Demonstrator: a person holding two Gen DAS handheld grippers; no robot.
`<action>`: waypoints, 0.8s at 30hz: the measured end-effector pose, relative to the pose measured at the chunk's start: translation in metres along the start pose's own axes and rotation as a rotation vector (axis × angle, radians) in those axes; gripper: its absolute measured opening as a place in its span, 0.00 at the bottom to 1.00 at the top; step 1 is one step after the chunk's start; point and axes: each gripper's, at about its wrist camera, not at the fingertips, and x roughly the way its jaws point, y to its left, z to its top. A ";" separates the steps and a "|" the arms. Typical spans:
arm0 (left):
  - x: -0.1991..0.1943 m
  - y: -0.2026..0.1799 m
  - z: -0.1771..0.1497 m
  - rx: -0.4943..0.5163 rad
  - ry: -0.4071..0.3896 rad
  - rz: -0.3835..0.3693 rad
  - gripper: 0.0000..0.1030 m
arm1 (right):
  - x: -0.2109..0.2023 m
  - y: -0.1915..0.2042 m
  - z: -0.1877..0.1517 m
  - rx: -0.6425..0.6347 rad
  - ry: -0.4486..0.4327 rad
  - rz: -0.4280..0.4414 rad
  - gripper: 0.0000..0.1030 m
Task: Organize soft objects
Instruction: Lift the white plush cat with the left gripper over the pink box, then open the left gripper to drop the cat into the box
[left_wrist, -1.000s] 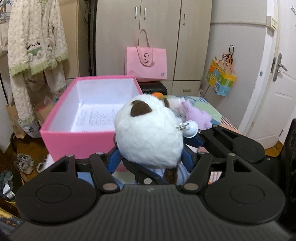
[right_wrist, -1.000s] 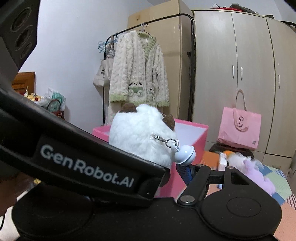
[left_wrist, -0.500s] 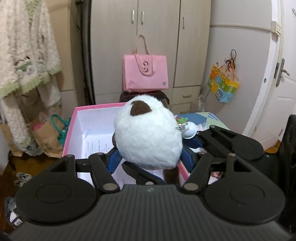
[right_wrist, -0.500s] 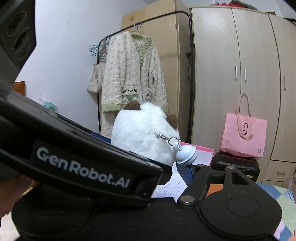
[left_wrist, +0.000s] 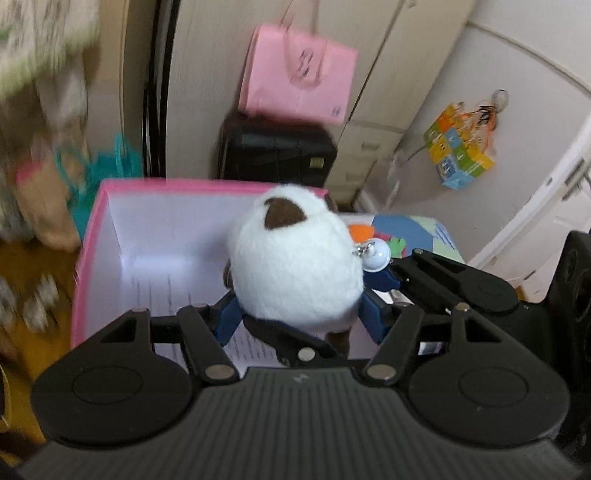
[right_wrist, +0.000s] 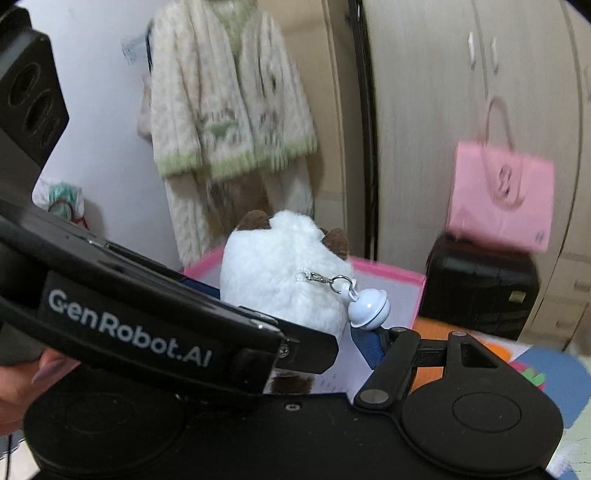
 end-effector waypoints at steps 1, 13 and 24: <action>0.006 0.007 0.003 -0.024 0.028 -0.019 0.61 | 0.006 0.000 0.003 -0.004 0.031 -0.015 0.71; 0.048 0.037 0.018 -0.205 0.148 -0.049 0.60 | 0.043 0.000 0.025 -0.098 0.201 -0.080 0.69; 0.038 0.038 0.021 -0.142 0.117 0.013 0.54 | 0.037 0.011 0.020 -0.214 0.179 -0.130 0.55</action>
